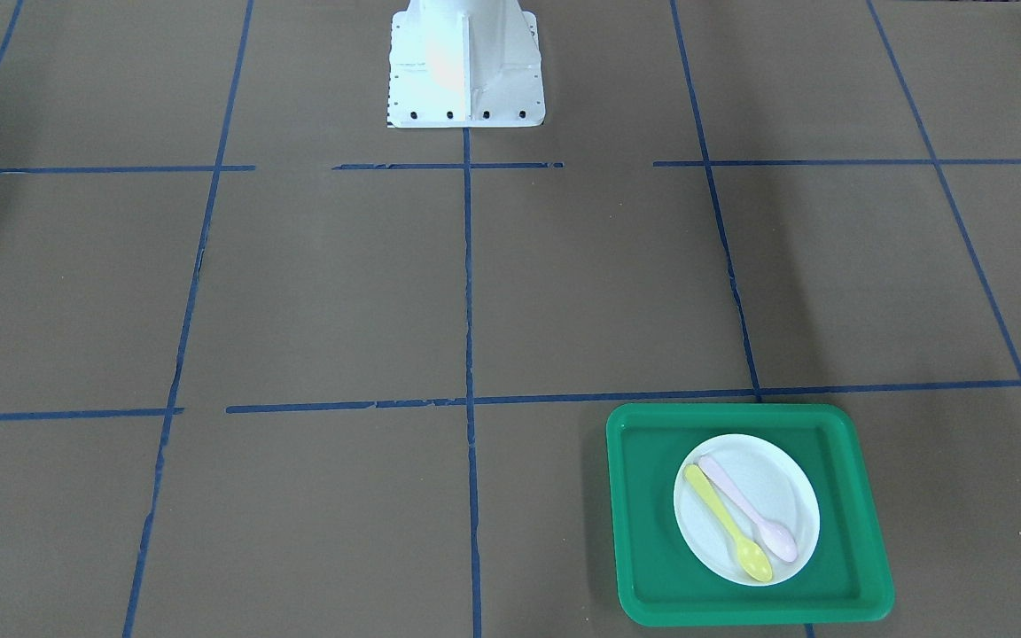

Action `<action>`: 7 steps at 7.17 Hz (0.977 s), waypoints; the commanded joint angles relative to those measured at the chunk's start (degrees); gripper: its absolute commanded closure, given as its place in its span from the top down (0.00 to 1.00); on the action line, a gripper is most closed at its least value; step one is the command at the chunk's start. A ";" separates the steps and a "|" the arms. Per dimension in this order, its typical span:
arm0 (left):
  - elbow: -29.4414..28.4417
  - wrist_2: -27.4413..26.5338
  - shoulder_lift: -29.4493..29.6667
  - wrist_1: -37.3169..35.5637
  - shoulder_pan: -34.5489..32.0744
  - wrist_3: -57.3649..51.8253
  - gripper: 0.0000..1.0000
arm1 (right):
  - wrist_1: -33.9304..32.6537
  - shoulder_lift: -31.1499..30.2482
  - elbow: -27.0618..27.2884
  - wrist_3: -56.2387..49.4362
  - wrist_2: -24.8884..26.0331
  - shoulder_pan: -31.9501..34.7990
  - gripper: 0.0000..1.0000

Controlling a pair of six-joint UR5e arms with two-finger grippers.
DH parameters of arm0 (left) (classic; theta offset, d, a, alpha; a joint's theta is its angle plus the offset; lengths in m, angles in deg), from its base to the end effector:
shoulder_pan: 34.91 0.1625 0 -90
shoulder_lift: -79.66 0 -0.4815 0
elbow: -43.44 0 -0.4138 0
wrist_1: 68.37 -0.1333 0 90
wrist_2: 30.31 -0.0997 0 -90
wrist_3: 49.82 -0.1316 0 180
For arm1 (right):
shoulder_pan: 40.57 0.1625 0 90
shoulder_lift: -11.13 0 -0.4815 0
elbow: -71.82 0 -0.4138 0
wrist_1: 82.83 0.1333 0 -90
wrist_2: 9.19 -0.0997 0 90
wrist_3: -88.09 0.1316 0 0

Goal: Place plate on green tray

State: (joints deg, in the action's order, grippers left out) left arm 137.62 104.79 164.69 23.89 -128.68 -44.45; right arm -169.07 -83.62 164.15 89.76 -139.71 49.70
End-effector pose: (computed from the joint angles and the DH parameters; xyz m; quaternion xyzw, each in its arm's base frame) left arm -0.0712 -0.4704 0.7382 0.0065 0.3836 -0.0687 0.9209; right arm 0.0500 -0.4753 0.7575 0.0067 -0.3464 0.0118 0.9380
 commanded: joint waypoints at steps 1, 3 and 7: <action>-0.23 -0.10 0.05 0.03 0.16 -0.10 1.00 | 0.02 0.00 -0.04 0.00 0.00 0.00 1.00; -0.40 -0.19 0.05 0.03 0.33 -0.10 1.00 | 0.02 0.00 0.04 0.00 0.00 0.00 1.00; -0.75 -0.36 0.05 3.02 0.51 -0.10 1.00 | -0.07 0.00 -0.04 0.00 0.00 0.00 1.00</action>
State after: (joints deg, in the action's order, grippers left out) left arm 136.86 104.46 164.77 26.32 -128.21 -44.55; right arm -169.12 -83.62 164.18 89.76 -139.71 49.70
